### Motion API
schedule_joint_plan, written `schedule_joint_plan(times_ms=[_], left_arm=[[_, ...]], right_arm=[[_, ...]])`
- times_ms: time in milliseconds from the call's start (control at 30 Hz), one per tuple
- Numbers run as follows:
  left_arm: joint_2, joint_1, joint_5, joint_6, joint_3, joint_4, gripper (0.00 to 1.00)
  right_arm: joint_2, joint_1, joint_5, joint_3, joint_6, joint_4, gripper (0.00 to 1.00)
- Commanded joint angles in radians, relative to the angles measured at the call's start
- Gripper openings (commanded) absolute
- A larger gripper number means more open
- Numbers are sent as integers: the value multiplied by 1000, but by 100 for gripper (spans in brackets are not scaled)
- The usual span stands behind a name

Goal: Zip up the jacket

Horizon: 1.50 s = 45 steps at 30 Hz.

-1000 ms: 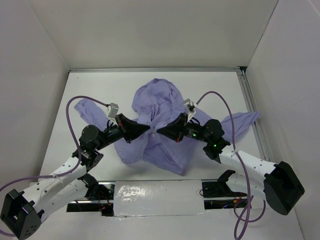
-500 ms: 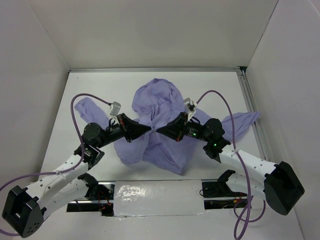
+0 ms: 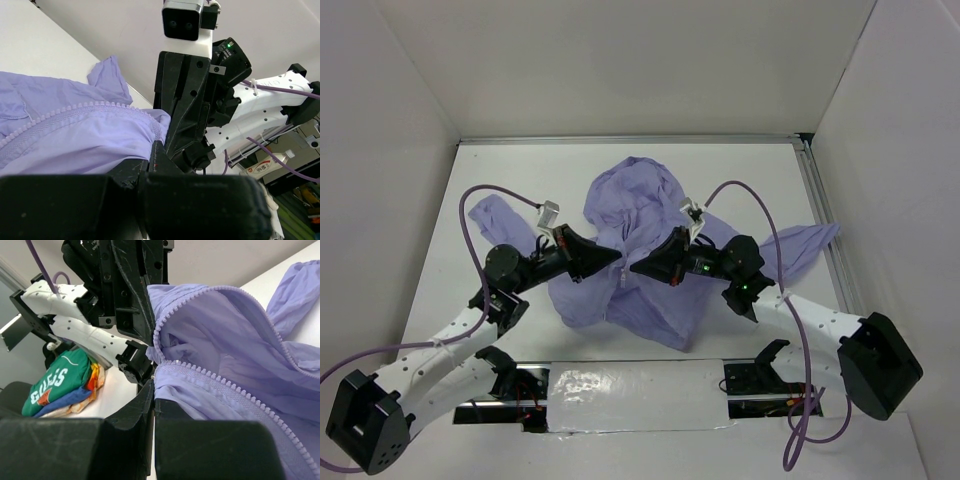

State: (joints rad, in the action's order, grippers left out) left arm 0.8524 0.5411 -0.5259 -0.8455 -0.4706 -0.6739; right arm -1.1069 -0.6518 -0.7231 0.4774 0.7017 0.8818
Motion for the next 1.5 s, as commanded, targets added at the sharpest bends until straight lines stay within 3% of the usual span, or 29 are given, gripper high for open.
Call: schedule_joint_plan(times_ms=[0,367,867,1200,1467], left_arm=[[-1,-6,-39,-17,1,-96,0],[-52,-9,-19,-6,13,-72,0],[-23,-17,-98,-36,-5,-105,0],[-44,-21,-25,-18,-5,-92,0],[-35,-23,-55,-13,-11,-113,0]], right_arm=[[1,3,-16,33,21,101,0],[61,7,60,12,-34,22,0],[64,15,19,6,-44,32,0],[79,15,11,-3,-60,3,0],[81,18,7,-5,-59,17,0]])
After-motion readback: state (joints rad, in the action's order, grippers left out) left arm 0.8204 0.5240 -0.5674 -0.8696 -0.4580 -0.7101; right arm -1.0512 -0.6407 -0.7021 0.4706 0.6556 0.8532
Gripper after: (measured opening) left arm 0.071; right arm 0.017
